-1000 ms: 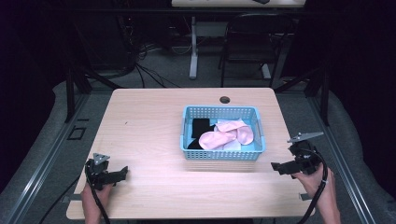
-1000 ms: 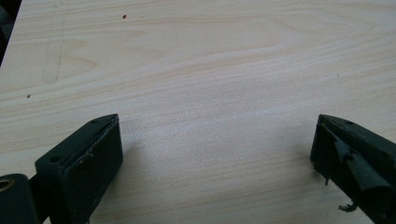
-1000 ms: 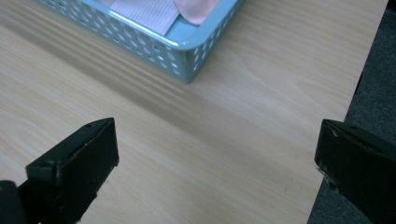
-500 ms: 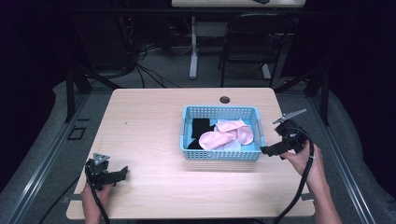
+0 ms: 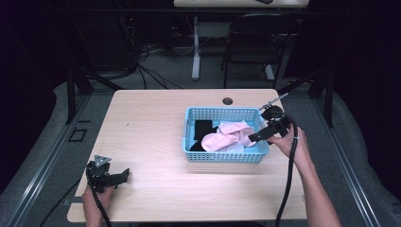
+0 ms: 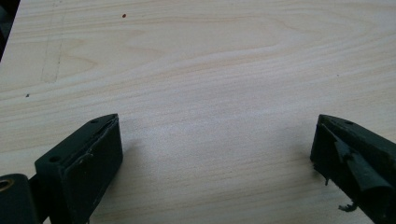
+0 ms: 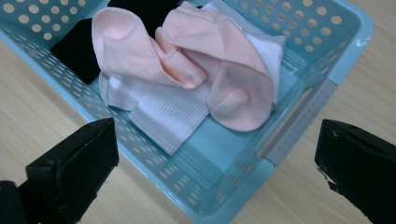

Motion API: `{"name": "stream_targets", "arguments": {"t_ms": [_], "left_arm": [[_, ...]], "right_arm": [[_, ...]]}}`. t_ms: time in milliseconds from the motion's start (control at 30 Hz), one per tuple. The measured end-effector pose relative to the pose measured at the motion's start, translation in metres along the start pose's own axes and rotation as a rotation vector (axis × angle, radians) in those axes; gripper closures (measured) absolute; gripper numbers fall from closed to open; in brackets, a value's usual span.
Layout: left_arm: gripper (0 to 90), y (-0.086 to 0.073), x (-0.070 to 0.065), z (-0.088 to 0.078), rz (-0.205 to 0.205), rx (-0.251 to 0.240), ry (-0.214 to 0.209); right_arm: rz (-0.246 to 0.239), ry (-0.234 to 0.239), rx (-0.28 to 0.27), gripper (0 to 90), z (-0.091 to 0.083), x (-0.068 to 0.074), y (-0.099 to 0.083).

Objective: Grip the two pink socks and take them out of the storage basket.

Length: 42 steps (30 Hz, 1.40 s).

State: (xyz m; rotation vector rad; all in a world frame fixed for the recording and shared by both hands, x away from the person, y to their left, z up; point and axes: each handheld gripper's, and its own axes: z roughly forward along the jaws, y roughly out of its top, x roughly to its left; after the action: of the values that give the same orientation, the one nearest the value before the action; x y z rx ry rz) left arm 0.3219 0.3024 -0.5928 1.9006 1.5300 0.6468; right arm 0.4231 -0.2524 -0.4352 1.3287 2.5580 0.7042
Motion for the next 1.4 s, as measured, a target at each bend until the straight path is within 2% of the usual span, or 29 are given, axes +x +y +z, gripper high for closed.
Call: {"name": "stream_targets", "arguments": {"t_ms": [233, 467, 533, 567, 600, 667, 733, 767, 800, 833, 867, 933, 967, 1033, 1067, 1133, 1200, 1233, 1333, 1400], "left_arm": [[2.3, 0.0, 0.0, 0.0, 0.0, 0.0, 0.0], [2.3, 0.0, 0.0, 0.0, 0.0, 0.0, 0.0], [2.3, 0.0, 0.0, 0.0, 0.0, 0.0, 0.0], [2.3, 0.0, 0.0, 0.0, 0.001, 0.0, 0.0], [2.3, 0.0, 0.0, 0.0, 0.0, 0.0, 0.0], [2.4, 0.0, 0.0, 0.0, 0.0, 0.0, 0.0], [2.3, 0.0, 0.0, 0.0, 0.0, 0.0, 0.0], [2.3, 0.0, 0.0, 0.0, 0.0, 0.0, 0.0], [2.3, 0.0, 0.0, 0.0, 0.0, 0.0, 0.0], [2.3, 0.0, 0.0, 0.0, 0.0, 0.0, 0.0], [2.3, 0.0, 0.0, 0.0, 0.0, 0.0, 0.0], [2.3, 0.0, 0.0, 0.0, 0.0, 0.0, 0.0], [2.3, 0.0, 0.0, 0.0, 0.0, 0.0, 0.0], [2.3, 0.0, 0.0, 0.0, 0.0, 0.0, 0.0], [2.3, 0.0, 0.0, 0.0, 0.0, 0.0, 0.0], [2.3, 0.0, 0.0, 0.0, 0.0, 0.0, 0.0], [2.3, 0.0, 0.0, 0.0, 0.0, 0.0, 0.0], [2.3, 0.0, 0.0, 0.0, 0.0, 0.0, 0.0], [2.3, 0.0, 0.0, 0.0, 0.0, 0.0, 0.0], [2.3, 0.0, 0.0, 0.0, 0.0, 0.001, 0.0]], "right_arm": [[-0.017, 0.022, 0.042, 0.0, 0.021, 0.002, 0.024], [-0.016, 0.004, 0.067, 3.9, 0.043, -0.004, 0.037], [0.002, -0.004, 0.081, 6.3, 0.054, -0.009, 0.041], [0.002, -0.004, 0.081, 6.3, 0.054, -0.009, 0.041], [0.025, -0.002, 0.105, 7.3, 0.061, -0.014, 0.043], [0.024, 0.002, 0.109, 9.1, 0.064, -0.016, 0.044], [0.064, 0.001, 0.122, 15.9, 0.075, -0.021, 0.046], [0.064, 0.001, 0.122, 15.9, 0.075, -0.021, 0.046], [0.07, 0.0, 0.129, 19.5, 0.078, -0.022, 0.047], [0.089, -0.005, 0.136, 30.3, 0.083, -0.025, 0.048], [0.105, -0.006, 0.144, 34.6, 0.086, -0.026, 0.049], [0.113, -0.012, 0.156, 35.6, 0.088, -0.027, 0.05], [0.122, -0.019, 0.172, 42.1, 0.093, -0.028, 0.051], [0.135, -0.03, 0.159, 43.0, 0.097, -0.028, 0.05], [0.127, -0.035, 0.182, 50.3, 0.099, -0.029, 0.051], [0.141, -0.034, 0.17, 53.1, 0.102, -0.028, 0.049], [0.135, -0.047, 0.188, 67.1, 0.104, -0.027, 0.048], [0.135, -0.047, 0.188, 67.1, 0.104, -0.027, 0.048], [0.132, -0.042, 0.189, 76.5, 0.105, -0.026, 0.047], [0.12, -0.039, 0.202, 79.3, 0.103, -0.026, 0.047]]}}
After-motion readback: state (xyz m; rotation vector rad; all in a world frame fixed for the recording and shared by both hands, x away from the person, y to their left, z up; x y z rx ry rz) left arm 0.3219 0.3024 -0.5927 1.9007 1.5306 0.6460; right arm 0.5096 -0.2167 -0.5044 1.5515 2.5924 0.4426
